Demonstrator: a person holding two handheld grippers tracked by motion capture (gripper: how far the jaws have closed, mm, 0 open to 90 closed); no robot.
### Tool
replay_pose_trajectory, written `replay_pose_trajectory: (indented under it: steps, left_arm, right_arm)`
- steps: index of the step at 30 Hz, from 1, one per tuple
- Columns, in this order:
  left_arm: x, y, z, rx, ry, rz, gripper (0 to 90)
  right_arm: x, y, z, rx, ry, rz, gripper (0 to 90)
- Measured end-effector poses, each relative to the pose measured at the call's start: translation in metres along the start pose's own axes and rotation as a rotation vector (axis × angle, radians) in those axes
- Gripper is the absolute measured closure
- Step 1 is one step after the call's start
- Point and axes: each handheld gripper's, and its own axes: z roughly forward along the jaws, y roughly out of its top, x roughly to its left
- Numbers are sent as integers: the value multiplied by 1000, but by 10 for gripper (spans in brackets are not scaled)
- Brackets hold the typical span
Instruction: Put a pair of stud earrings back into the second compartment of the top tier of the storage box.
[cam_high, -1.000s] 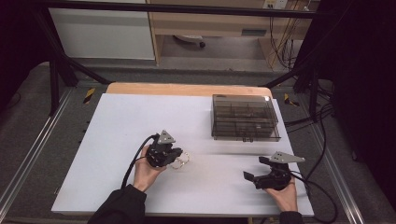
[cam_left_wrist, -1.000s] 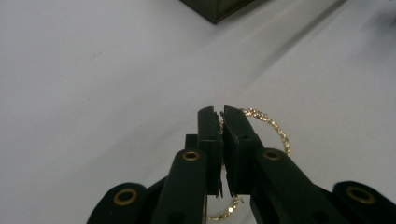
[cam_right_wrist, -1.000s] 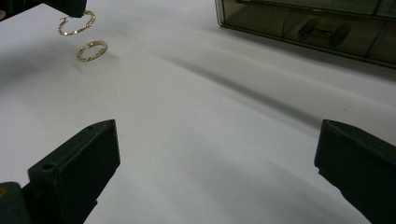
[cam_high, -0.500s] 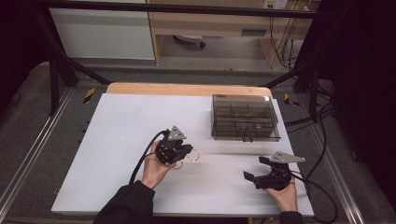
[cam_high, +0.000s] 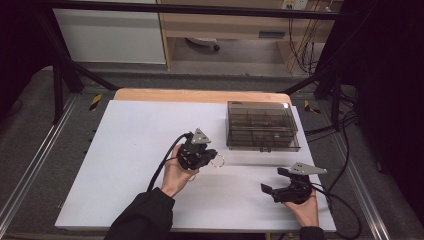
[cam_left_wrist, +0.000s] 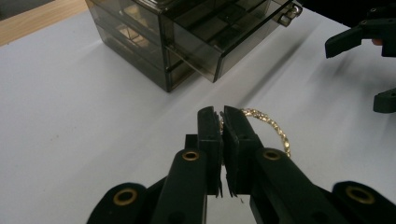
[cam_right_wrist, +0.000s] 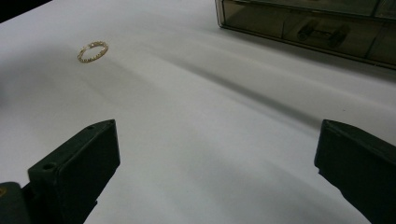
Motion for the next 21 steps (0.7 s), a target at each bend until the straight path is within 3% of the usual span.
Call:
replay_pose_trajectory:
  steps: [21]
  left_arm:
    - [-15,48,20,-16,-18,40,854]
  right_arm:
    - [0,0,-1,-3,2,2,6]
